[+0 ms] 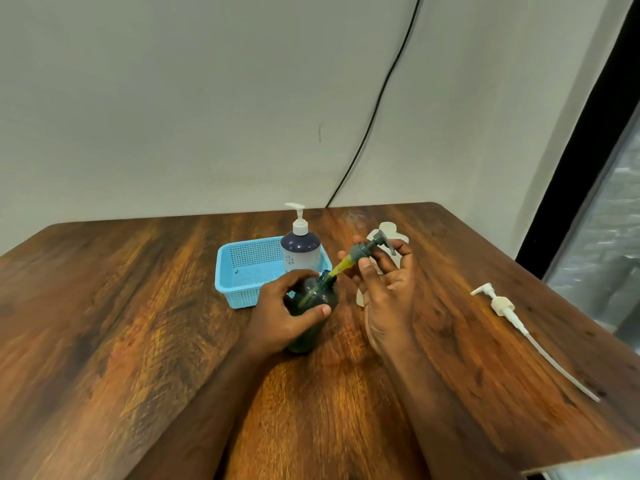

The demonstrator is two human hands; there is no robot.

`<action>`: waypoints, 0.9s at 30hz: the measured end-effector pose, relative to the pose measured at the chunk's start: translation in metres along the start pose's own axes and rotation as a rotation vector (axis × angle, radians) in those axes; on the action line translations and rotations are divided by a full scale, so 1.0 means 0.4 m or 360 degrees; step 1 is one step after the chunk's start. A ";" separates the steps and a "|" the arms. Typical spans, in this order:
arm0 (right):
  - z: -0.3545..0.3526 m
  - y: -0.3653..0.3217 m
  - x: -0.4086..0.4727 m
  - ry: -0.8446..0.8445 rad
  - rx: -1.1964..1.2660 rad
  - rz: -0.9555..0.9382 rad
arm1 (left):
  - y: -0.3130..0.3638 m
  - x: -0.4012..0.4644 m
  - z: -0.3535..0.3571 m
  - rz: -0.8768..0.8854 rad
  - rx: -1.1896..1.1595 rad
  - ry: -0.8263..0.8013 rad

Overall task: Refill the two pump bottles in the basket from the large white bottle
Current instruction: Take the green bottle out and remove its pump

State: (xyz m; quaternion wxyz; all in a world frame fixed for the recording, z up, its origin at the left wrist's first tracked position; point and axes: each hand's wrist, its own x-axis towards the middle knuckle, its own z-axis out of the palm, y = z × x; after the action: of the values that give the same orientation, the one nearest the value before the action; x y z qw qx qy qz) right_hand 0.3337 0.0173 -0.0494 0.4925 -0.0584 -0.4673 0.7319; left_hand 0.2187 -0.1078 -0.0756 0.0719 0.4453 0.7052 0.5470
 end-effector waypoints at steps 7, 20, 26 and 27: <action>-0.017 -0.110 0.048 0.0241 -0.0043 -0.0298 | 0.004 -0.007 0.004 -0.0034 0.0032 0.0069; -0.216 -0.235 0.037 -0.0661 -0.2210 0.0161 | 0.039 -0.031 0.058 -0.0084 -0.0164 0.0053; -0.287 -0.245 0.037 -0.0658 -0.2888 0.0326 | 0.041 -0.037 0.067 -0.0092 -0.0152 -0.0012; -0.298 -0.247 0.040 -0.0652 -0.2946 0.0358 | 0.043 -0.037 0.070 -0.0087 -0.0159 -0.0008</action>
State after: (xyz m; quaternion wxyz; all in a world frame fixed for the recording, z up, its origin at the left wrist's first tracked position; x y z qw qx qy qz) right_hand 0.4567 0.1121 -0.0365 0.0862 -0.3401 -0.9299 0.1108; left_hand 0.2532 -0.0985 -0.0780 0.1107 0.4232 0.6887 0.5782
